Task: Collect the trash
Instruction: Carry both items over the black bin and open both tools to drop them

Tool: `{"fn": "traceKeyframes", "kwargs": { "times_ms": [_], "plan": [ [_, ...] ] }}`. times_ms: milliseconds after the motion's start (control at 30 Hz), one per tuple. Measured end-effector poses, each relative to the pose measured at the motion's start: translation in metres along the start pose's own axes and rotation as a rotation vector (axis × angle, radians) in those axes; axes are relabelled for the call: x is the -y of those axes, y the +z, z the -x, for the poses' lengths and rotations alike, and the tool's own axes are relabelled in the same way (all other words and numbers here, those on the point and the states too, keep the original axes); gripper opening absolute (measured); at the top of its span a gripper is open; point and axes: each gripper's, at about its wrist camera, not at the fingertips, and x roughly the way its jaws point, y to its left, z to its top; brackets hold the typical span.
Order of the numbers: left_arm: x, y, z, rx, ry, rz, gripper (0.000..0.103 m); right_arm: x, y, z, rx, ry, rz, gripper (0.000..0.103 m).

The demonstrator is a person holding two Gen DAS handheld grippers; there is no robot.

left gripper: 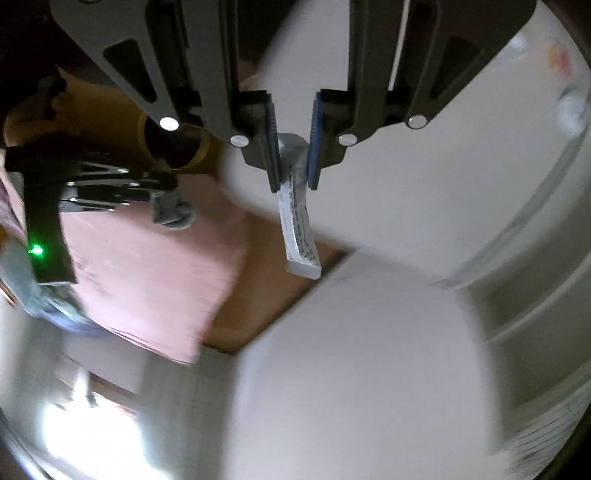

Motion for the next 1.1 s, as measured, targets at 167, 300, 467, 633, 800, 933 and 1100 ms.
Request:
{"fn": "traceKeyframes", "kwargs": {
  "times_ms": [167, 300, 467, 633, 800, 933, 1100],
  "plan": [
    [0.085, 0.007, -0.069, -0.071, -0.178, -0.094, 0.015, 0.107, -0.043, 0.019, -0.015, -0.145, -0.208, 0.023],
    [0.142, -0.005, -0.130, -0.171, -0.285, -0.161, 0.015, 0.161, -0.080, 0.021, -0.053, -0.191, -0.328, 0.023],
    [0.180, -0.022, -0.201, -0.294, -0.348, -0.196, 0.015, 0.196, -0.110, 0.010, -0.096, -0.204, -0.413, 0.023],
    [0.194, -0.034, -0.248, -0.373, -0.350, -0.217, 0.015, 0.226, -0.126, -0.015, -0.153, -0.203, -0.472, 0.023],
    [0.213, -0.041, -0.265, -0.411, -0.348, -0.223, 0.015, 0.252, -0.131, -0.026, -0.181, -0.191, -0.497, 0.023],
    [0.217, -0.039, -0.262, -0.421, -0.343, -0.228, 0.015, 0.256, -0.129, -0.033, -0.181, -0.185, -0.508, 0.024],
    [0.217, -0.040, -0.266, -0.440, -0.338, -0.227, 0.015, 0.259, -0.129, -0.038, -0.156, -0.185, -0.537, 0.047]
  ]
}}
